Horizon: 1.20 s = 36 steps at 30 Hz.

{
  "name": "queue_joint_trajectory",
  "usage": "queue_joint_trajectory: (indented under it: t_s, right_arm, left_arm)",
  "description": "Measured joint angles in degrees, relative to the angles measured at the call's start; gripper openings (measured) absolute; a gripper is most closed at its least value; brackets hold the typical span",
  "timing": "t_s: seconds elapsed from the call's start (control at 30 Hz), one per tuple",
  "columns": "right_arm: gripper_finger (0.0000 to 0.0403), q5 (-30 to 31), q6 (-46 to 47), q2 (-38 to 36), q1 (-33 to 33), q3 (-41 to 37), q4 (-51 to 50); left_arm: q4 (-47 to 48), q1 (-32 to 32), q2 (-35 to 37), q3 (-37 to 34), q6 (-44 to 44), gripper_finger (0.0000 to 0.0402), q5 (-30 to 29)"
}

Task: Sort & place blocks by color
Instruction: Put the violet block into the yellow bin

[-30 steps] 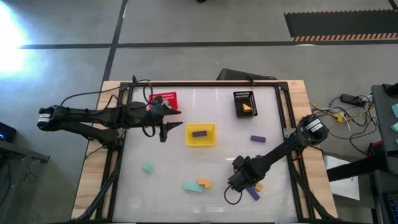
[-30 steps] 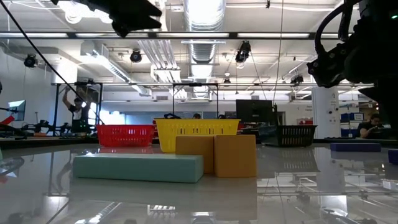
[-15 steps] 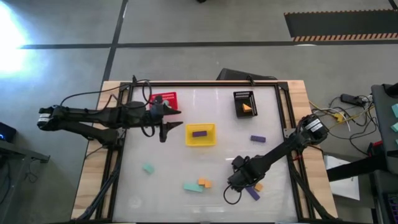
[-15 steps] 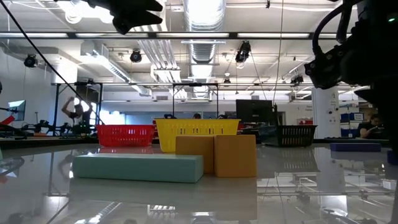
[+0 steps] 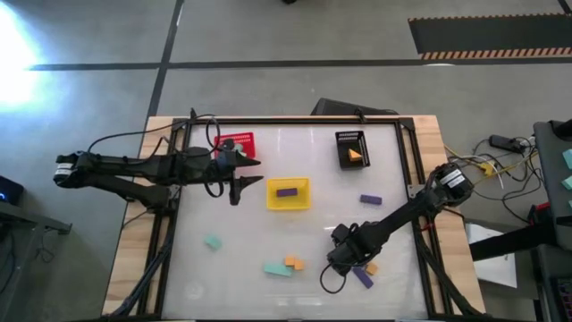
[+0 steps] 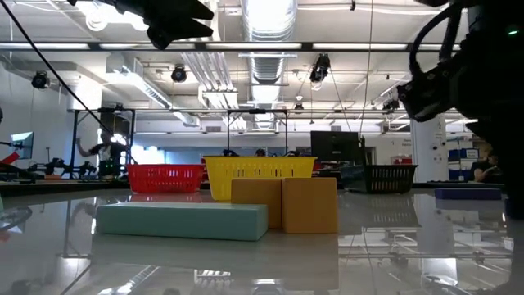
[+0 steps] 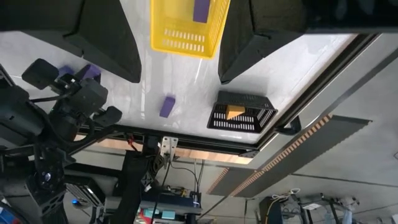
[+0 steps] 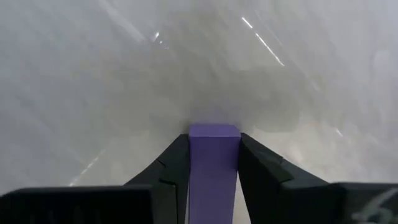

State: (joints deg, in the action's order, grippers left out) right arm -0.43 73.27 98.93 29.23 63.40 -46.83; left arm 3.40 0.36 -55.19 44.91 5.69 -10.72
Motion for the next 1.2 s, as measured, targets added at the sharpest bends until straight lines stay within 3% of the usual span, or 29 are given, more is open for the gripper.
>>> queue_joint_trajectory:
  t_s: [0.17,0.3,0.53,0.7,0.93,1.07,1.2]
  right_arm:
    - [0.0093,1.67,-6.68,-2.53,-2.81,1.80,-0.52]
    - [0.0093,6.57,-13.23,-5.76,-4.96,3.51,-0.58]
    - [0.0093,24.32,-30.03,-11.82,-8.69,4.70,3.78]
    - [0.0093,31.97,-45.37,-14.31,-10.80,1.73,19.72]
    - [0.0093,33.00,-66.93,-13.91,-14.46,-6.75,57.87]
    - [0.0093,33.20,-70.86,-10.98,-17.97,-12.16,75.22]
    - [0.0093,33.09,-68.30,-7.50,-21.50,-14.25,76.76]
  left_arm:
    - [0.06,0.00,-0.27,-0.08,0.02,0.0200,0.00]
    - [0.05,-0.47,-0.71,-0.32,2.47,0.0200,0.00]
    - [-1.66,-4.14,-2.93,-1.66,4.63,0.0200,-0.02]
    - [-10.20,-6.89,-3.94,-4.55,6.03,0.0200,0.04]
    - [-12.85,-8.39,-3.92,-4.94,6.10,0.0200,-0.09]
    - [-14.44,-8.37,-3.80,-4.87,5.98,0.0200,-0.26]
    - [-14.95,-8.37,-3.77,-4.93,5.94,0.0200,-0.26]
